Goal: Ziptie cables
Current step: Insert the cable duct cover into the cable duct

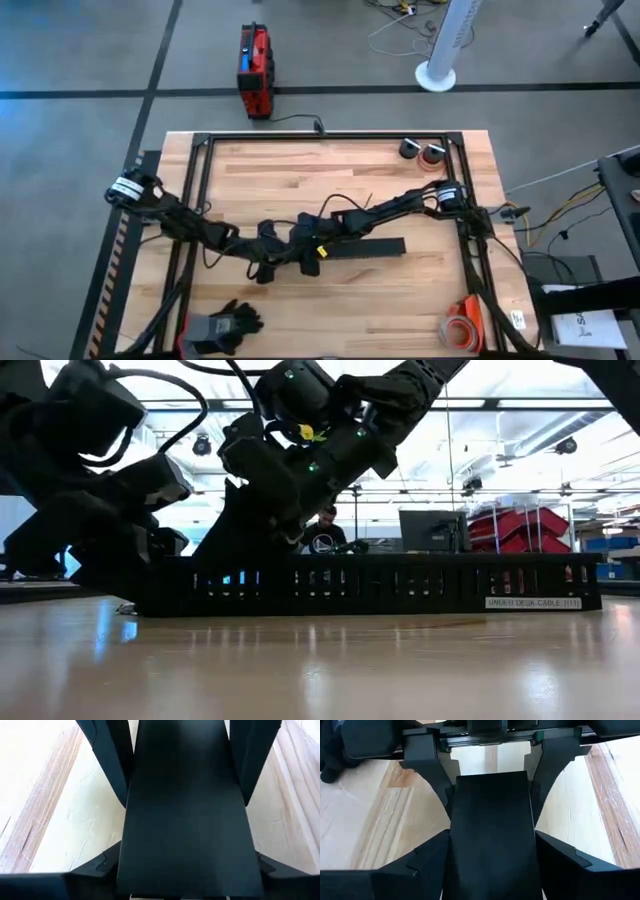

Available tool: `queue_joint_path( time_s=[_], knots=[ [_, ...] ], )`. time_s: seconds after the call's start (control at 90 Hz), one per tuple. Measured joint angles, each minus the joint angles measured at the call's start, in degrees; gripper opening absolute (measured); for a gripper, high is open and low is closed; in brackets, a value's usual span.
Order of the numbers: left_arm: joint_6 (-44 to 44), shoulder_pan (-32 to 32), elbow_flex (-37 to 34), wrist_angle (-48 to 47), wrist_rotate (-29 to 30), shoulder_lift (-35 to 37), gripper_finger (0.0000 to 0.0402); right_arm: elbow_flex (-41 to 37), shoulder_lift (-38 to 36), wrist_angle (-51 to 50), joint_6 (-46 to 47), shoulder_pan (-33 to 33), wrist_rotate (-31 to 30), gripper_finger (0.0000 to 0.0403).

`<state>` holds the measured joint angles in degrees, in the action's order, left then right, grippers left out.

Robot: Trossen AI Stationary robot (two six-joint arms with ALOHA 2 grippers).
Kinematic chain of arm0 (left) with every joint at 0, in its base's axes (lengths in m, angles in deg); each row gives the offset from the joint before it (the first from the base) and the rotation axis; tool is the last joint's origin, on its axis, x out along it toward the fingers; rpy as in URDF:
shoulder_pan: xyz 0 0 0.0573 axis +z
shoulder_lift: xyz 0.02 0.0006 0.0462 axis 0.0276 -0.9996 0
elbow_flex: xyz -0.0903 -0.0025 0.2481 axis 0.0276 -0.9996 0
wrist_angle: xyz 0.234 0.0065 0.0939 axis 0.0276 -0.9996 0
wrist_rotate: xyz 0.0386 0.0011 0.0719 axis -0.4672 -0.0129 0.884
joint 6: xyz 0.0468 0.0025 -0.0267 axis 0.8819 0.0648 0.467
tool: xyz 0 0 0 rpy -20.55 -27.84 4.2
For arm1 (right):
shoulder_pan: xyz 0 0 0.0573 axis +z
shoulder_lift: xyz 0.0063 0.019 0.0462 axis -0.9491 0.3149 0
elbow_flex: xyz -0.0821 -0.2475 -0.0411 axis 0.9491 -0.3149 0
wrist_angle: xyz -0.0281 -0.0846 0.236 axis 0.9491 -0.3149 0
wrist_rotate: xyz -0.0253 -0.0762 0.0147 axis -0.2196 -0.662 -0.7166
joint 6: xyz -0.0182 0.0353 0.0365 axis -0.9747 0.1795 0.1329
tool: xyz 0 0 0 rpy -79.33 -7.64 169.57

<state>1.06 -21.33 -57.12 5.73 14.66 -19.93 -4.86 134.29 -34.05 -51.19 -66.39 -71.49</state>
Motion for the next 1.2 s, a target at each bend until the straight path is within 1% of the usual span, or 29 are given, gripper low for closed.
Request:
queue_joint_path(
  time_s=[0.178,0.389,0.6,0.789,0.956,1.1,1.2],
  knots=[
    [-0.24,-0.02,-0.07,-0.24,0.11,0.02,0.0216,-0.15,0.02,1.09,0.2,-0.02,0.0,0.0218],
    [-0.22,-0.02,-0.11,-0.24,0.24,0.02,0.0221,-0.24,0.11,2.49,0.15,-0.04,-0.04,0.0228],
    [-0.22,-0.02,-0.11,-0.09,0.43,0.02,0.0218,-0.24,0.2,3.28,-0.31,-0.04,-0.17,0.022],
    [-0.2,-0.02,-0.11,-0.04,0.43,0.0,0.0219,-0.24,0.2,2.83,-0.44,-0.04,-0.19,0.0228],
    [-0.22,-0.02,-0.11,-0.01,0.46,0.0,0.022,-0.13,0.2,2.26,-0.52,-0.04,-0.19,0.0228],
    [-0.15,-0.02,-0.03,0.01,0.27,0.07,0.0235,-0.11,-0.52,1.31,0.55,-0.07,0.66,0.025],
    [-0.4,0.0,-0.02,-0.63,-0.44,1.15,0.0251,0.05,-3.52,-1.56,0.76,-0.1,2.08,0.0275]
  ],
)
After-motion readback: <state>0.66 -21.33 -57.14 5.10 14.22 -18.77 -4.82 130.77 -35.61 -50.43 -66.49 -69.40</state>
